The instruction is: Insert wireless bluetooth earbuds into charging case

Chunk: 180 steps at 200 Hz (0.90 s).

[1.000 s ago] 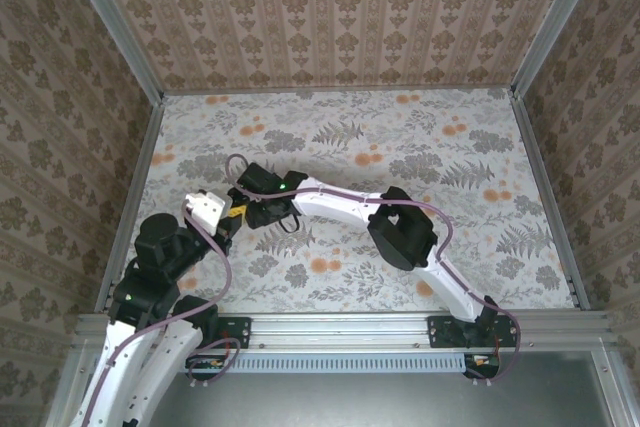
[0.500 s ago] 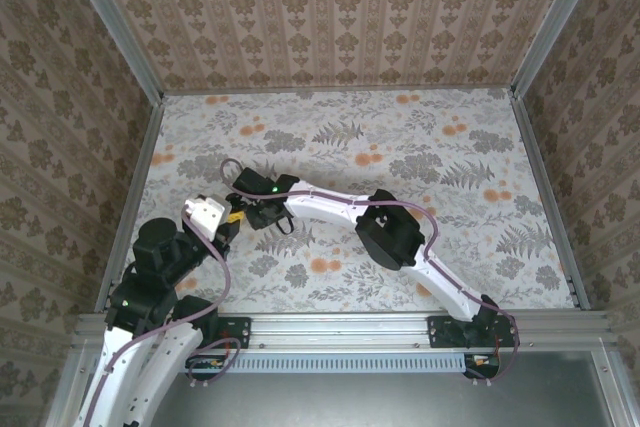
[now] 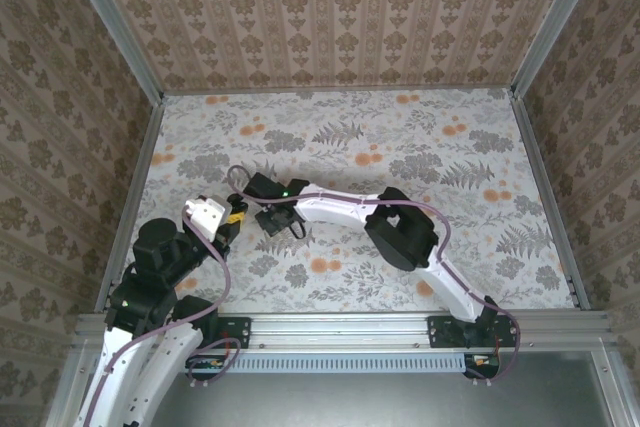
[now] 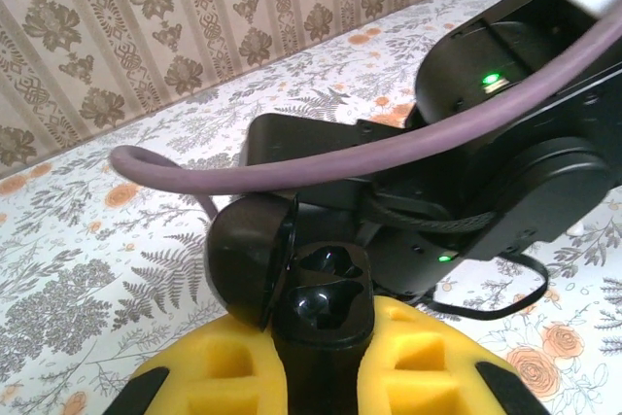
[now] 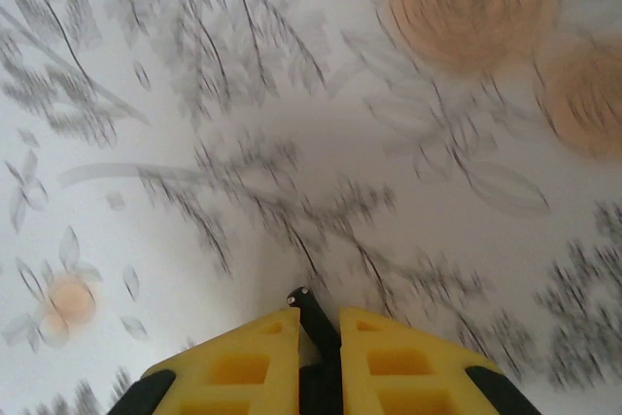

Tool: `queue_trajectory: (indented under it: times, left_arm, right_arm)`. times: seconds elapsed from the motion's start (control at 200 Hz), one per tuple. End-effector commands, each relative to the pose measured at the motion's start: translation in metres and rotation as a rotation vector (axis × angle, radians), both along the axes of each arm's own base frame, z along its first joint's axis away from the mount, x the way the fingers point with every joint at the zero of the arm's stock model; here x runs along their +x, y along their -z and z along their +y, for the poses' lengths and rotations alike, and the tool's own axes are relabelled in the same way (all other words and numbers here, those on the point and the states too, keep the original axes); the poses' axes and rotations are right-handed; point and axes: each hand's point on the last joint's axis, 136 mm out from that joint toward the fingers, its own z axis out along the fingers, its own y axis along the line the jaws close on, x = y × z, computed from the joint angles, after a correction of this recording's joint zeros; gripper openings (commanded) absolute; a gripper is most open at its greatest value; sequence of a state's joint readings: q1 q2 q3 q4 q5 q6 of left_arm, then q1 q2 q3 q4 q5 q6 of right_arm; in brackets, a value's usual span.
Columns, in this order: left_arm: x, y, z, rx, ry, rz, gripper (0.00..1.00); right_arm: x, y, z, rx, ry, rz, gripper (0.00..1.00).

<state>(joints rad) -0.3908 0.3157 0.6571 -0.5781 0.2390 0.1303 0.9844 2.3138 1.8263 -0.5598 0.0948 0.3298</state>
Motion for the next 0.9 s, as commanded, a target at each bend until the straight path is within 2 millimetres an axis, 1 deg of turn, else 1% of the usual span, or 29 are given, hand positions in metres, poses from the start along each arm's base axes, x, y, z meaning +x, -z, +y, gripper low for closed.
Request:
queue_trajectory:
  times: [0.0,0.165,0.27,0.37,0.44,0.505,0.56,0.64,0.665,0.755,0.84,0.895]
  left_arm:
    - [-0.002,-0.022,-0.004,-0.063,0.017,-0.055,0.0]
    - [0.0,-0.018,-0.017,-0.123,0.071,-0.015,0.0]
    - [0.004,-0.012,-0.027,-0.168,0.103,0.031,0.0]
    - [0.01,-0.007,-0.034,-0.21,0.118,0.063,0.0]
    - [0.014,-0.004,-0.037,-0.232,0.118,0.077,0.0]
    - [0.017,-0.002,-0.039,-0.245,0.117,0.087,0.0]
    - [0.02,-0.002,-0.04,-0.247,0.117,0.091,0.0]
    - [0.022,0.001,-0.042,-0.245,0.122,0.106,0.0]
    - [0.023,0.002,-0.043,-0.245,0.123,0.11,0.0]
    - [0.025,0.005,-0.046,-0.25,0.129,0.125,0.0]
    - [0.028,0.007,-0.049,-0.255,0.134,0.134,0.0]
    - [0.028,0.008,-0.051,-0.255,0.14,0.135,0.0]
  right_arm:
    - [-0.015,0.004,-0.043,-0.101,-0.041,0.035,0.13]
    - [-0.031,-0.001,-0.087,-0.115,-0.097,0.079,0.12]
    - [-0.044,0.001,-0.114,-0.145,-0.174,0.111,0.12]
    - [-0.048,0.007,-0.139,-0.184,-0.215,0.152,0.11]
    - [-0.048,0.01,-0.149,-0.186,-0.213,0.192,0.12]
    - [-0.045,0.008,-0.153,-0.16,-0.194,0.219,0.19]
    - [-0.04,0.0,-0.152,-0.125,-0.169,0.213,0.3]
    - [-0.033,-0.014,-0.152,-0.064,-0.112,0.195,0.43]
    - [-0.031,-0.02,-0.152,-0.046,-0.086,0.186,0.46]
    - [-0.022,-0.043,-0.159,0.016,0.023,0.169,0.48]
    - [-0.019,-0.063,-0.167,0.071,0.132,0.15,0.48]
    - [-0.02,-0.071,-0.171,0.105,0.2,0.144,0.47]
